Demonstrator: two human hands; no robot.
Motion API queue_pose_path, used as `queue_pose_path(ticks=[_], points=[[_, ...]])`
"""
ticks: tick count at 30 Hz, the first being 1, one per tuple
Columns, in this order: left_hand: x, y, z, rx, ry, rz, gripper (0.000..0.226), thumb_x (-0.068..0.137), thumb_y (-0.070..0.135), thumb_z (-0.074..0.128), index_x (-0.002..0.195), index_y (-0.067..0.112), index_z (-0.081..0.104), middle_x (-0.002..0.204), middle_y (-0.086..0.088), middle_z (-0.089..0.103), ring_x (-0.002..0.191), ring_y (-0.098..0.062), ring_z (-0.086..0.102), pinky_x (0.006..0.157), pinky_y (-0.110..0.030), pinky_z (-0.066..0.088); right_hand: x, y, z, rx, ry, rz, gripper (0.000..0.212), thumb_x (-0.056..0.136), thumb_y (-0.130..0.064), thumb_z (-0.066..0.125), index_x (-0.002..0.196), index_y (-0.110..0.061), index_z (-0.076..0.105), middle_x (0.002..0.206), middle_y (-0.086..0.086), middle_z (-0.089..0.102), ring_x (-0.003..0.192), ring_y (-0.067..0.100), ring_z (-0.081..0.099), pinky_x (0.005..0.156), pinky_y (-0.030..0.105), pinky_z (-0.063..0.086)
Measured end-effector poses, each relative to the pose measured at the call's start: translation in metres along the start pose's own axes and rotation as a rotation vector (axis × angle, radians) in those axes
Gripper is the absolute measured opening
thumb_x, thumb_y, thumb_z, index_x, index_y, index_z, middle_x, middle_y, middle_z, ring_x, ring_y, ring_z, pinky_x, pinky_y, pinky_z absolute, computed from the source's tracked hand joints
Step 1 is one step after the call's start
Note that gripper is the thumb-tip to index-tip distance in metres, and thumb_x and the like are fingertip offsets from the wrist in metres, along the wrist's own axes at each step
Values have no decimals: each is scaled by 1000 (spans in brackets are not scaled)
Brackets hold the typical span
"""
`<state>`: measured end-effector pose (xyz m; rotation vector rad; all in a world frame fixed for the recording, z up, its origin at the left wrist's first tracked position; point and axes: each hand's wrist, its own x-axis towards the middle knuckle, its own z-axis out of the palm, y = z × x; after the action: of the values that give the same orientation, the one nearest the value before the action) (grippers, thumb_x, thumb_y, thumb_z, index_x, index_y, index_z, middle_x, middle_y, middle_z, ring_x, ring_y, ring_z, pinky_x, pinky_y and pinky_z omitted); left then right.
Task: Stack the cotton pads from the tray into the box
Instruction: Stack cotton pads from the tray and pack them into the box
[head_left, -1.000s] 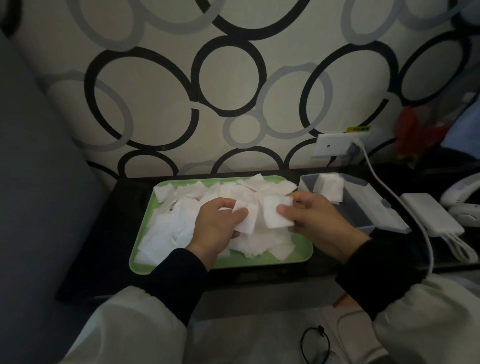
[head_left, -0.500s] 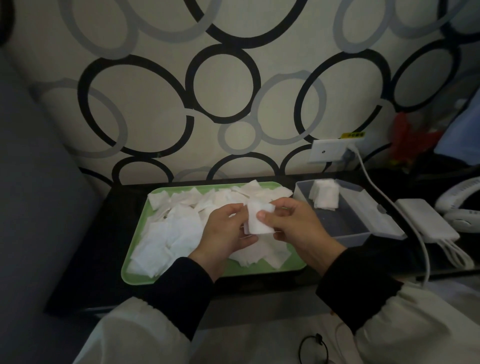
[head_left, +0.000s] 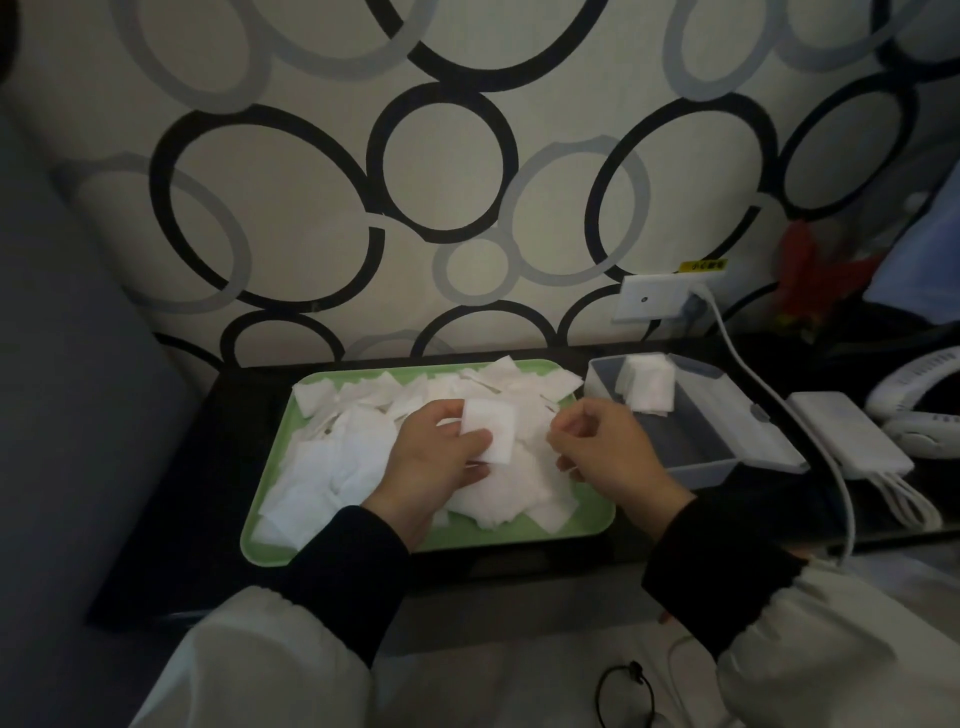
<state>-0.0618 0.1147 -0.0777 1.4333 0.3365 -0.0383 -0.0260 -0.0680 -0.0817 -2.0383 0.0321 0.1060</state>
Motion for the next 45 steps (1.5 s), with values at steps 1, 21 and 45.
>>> queue_pose_path(ticks=[1, 21, 45], points=[[1, -1, -2, 13, 9, 2, 26, 92, 5, 67, 116, 14, 63, 107, -8, 71, 94, -24, 70, 64, -24, 57, 1, 5, -1, -117, -28, -30, 7, 86, -11, 70, 88, -17, 66, 79, 3, 71, 70, 16, 69, 71, 35, 58], [8, 0, -20, 52, 155, 99, 26, 93, 5, 61, 118, 14, 62, 107, -6, 69, 92, -19, 67, 60, -21, 54, -3, 9, 15, -387, -160, -75, 33, 77, -45, 80, 99, -24, 67, 87, -9, 64, 79, 4, 60, 69, 21, 47], [10, -7, -25, -12, 85, -6, 32, 92, -1, 65, 122, 5, 58, 110, -15, 69, 91, -23, 70, 66, -26, 60, 1, -15, 19, 500, -145, 208, 22, 94, -17, 65, 113, -6, 62, 96, 10, 70, 70, 17, 70, 59, 25, 52]])
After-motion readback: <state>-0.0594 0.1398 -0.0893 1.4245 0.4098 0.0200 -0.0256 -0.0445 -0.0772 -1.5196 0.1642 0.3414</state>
